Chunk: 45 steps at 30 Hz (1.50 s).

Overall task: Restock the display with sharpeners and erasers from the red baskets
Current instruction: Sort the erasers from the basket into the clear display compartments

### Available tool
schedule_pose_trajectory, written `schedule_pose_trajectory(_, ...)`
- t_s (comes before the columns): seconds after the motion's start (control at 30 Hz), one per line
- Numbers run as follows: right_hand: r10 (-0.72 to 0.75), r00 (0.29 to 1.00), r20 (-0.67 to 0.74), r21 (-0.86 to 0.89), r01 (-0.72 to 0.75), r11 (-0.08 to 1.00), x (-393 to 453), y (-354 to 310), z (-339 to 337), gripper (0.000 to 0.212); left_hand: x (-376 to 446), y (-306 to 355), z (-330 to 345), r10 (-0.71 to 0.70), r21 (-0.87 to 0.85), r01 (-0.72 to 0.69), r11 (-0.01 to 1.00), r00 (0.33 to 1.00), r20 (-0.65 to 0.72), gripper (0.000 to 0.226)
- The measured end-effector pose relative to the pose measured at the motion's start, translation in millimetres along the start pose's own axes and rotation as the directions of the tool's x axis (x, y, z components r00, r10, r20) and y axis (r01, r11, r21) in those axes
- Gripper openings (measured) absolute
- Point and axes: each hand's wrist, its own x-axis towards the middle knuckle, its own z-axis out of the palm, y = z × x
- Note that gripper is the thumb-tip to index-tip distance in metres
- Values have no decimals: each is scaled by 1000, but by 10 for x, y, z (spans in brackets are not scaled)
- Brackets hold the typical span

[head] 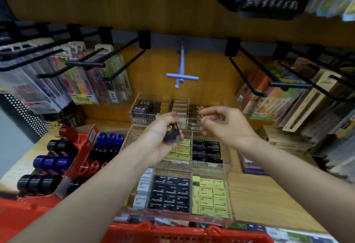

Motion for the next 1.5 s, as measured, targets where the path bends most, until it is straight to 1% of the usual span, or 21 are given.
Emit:
schedule_pose_trajectory(0.03, 99, 994, 51, 179, -107, 978, -104, -37, 37, 20, -65, -11, 10, -30, -143, 35, 989, 999, 36, 27)
schedule_pose_trajectory(0.07, 162, 982, 94, 292, -183, 939, -193, -62, 77, 20, -127, -25, 22, -38, -216, 55, 975, 996, 80, 28)
schedule_pose_trajectory(0.1, 191, 974, 119, 341, -221, 914, -273, -80, 115, 21, -191, -50, 41, -34, -240, 63, 969, 992, 120, 30)
schedule_pose_trajectory(0.17, 195, 974, 117, 367, -225, 902, -412, -102, 184, 22, -306, -108, 102, -6, -232, 43, 972, 988, 155, 36)
schedule_pose_trajectory(0.27, 187, 980, 65, 379, -198, 904, -579, -106, 261, 24, -481, -186, 198, 62, -200, -37, 979, 991, 121, 39)
schedule_pose_trajectory(0.37, 146, 989, 40, 367, -150, 918, -703, -109, 256, 20, -642, -256, 244, 126, -198, -100, 975, 985, 120, 38)
schedule_pose_trajectory(0.43, 173, 983, 67, 427, -184, 885, -776, -142, 199, 17, -755, -265, 259, 123, -231, -93, 969, 985, 123, 36)
schedule_pose_trajectory(0.53, 272, 953, 134, 547, -300, 781, -859, -210, 77, 17, -911, -246, 217, 124, -305, -93, 948, 989, 85, 34)
schedule_pose_trajectory(0.67, 301, 937, 177, 561, -348, 751, -962, -253, -42, 13, -1077, -222, 137, 131, -319, -111, 941, 991, 42, 28)
schedule_pose_trajectory(0.73, 310, 931, 195, 612, -362, 703, -1021, -290, -37, 13, -1134, -209, 144, 117, -346, -97, 933, 992, 39, 25)
schedule_pose_trajectory(0.77, 314, 931, 184, 641, -356, 680, -1037, -303, -31, 13, -1159, -202, 151, 105, -361, -79, 929, 993, 51, 25)
schedule_pose_trajectory(0.83, 313, 938, 151, 675, -329, 660, -1055, -334, -48, 14, -1212, -189, 165, 89, -388, -46, 920, 992, 94, 39)
schedule_pose_trajectory(0.87, 305, 942, 140, 690, -314, 652, -1059, -349, -70, 15, -1234, -185, 164, 96, -383, -43, 923, 988, 120, 47)
schedule_pose_trajectory(0.93, 279, 949, 144, 712, -296, 637, -1063, -363, -129, 15, -1263, -186, 154, 125, -349, -62, 935, 979, 163, 51)
schedule_pose_trajectory(1.0, 240, 955, 173, 702, -291, 651, -1072, -366, -174, 12, -1279, -199, 157, 144, -328, -73, 942, 970, 197, 50)
schedule_pose_trajectory(1.1, 183, 967, 178, 572, -253, 780, -1081, -374, -239, 29, -1306, -220, 158, 139, -244, -80, 966, 961, 238, 50)
schedule_pose_trajectory(1.13, 153, 969, 193, 548, -236, 802, -1081, -394, -272, 35, -1317, -219, 155, 141, -213, -88, 973, 959, 247, 50)
schedule_pose_trajectory(1.23, 80, 965, 250, 563, -212, 799, -1047, -440, -399, 54, -1331, -202, 140, 156, -156, -122, 980, 961, 227, 52)
schedule_pose_trajectory(1.37, 18, 963, 269, 582, -178, 794, -1037, -463, -426, 52, -1335, -192, 165, 168, -137, -141, 980, 964, 204, 55)
schedule_pose_trajectory(1.5, 41, 963, 267, 579, -194, 792, -1025, -466, -372, 47, -1341, -202, 218, 164, -121, -141, 983, 964, 207, 54)
